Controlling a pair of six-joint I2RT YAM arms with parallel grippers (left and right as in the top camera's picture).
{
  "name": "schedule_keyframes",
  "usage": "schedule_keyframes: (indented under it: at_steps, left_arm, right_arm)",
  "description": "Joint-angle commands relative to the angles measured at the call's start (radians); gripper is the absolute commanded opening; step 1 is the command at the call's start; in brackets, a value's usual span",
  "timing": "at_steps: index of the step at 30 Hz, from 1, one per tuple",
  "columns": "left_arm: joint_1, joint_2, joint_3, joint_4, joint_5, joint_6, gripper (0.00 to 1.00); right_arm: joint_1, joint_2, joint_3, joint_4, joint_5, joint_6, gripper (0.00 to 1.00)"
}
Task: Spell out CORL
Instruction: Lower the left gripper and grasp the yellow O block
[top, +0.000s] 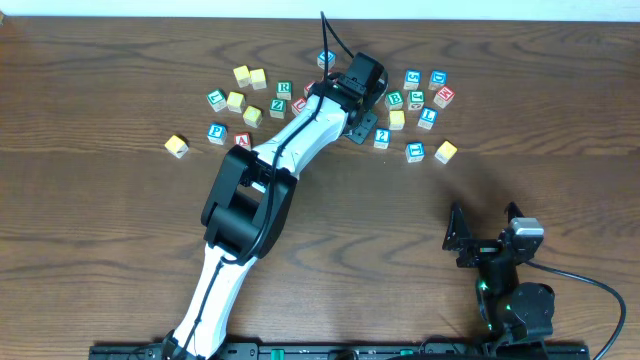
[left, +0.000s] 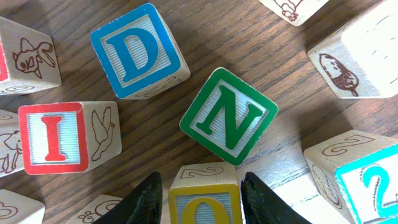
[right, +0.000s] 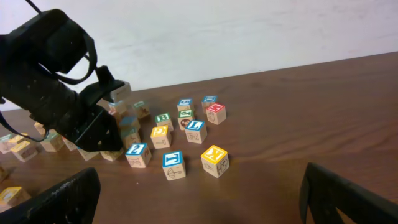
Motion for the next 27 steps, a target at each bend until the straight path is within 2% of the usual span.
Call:
schedule_keyframes:
  at_steps: [1,14,20,27]
  left_arm:
    - [0.003,0.011,-0.014,-0.002,-0.005,-0.017,0.41]
    - [0.002,0.019,-0.021,-0.002,-0.005,-0.017,0.41]
    - [0.002,0.013,-0.014,-0.006,-0.006,-0.018,0.37]
    - [0.002,-0.058,-0.01,-0.045,-0.085,-0.094,0.36]
  right_arm:
    - [-0.015,-0.004,-0.002,-0.003,0.005,-0.014,0.99]
    - [-0.015,-0.004,-0.002,-0.003,0.005,-0.014,0.99]
    - [-0.015,-0.004,-0.002,-0.003,0.005,-0.014,0.99]
    - [-0.015,-0.004,-0.002,-0.003,0.005,-0.014,0.99]
